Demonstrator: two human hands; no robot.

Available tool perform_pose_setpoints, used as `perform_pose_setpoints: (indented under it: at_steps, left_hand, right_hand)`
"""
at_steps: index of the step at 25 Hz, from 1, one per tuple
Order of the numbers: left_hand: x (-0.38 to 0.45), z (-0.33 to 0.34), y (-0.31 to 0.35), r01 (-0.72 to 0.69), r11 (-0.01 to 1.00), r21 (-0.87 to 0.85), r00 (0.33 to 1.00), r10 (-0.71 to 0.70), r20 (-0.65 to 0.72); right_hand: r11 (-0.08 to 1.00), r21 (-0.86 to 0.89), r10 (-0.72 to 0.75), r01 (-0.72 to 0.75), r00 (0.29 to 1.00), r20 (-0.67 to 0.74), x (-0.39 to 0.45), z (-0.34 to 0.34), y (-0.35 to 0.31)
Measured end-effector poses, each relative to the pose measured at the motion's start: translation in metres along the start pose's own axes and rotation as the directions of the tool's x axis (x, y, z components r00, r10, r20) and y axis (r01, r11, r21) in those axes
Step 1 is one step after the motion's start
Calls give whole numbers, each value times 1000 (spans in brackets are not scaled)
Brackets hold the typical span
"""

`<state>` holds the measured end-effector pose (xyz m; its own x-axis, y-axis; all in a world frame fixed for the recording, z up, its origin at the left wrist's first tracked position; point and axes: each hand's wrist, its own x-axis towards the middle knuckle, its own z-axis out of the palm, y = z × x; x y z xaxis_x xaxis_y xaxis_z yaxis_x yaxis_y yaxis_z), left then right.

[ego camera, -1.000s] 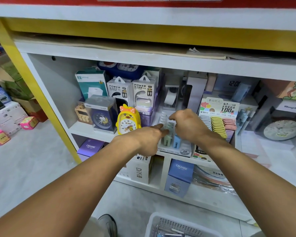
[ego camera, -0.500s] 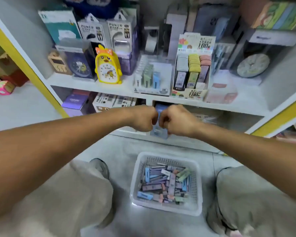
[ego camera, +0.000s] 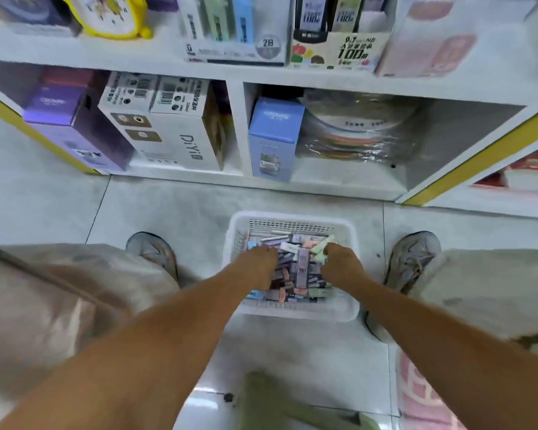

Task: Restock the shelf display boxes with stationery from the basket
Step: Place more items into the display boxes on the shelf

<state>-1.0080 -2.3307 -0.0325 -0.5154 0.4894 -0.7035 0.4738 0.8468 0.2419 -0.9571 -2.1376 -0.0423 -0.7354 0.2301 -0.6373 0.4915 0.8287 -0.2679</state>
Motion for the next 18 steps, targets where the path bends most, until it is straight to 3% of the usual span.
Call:
perform_pose_setpoints:
  at_steps: [5,9,14,18]
  left_hand:
    - [39,25,25,11,998,-54,978,-22,-208]
    - [68,30,48,39,992,123,957,-1,-291]
    - [85,30,60,76,959,272,959,4,-282]
    - [90,44,72,65,973,221,976,-16,-215]
  right_hand:
    - [994,92,69,-57,989,-131,-2,38,8]
    - [969,232,129,-80,970,-207,-2,57,5]
    - [903,397,273,-163,932,-239,4,65,5]
    - [918,352,292,-183,912,-287,11,68,6]
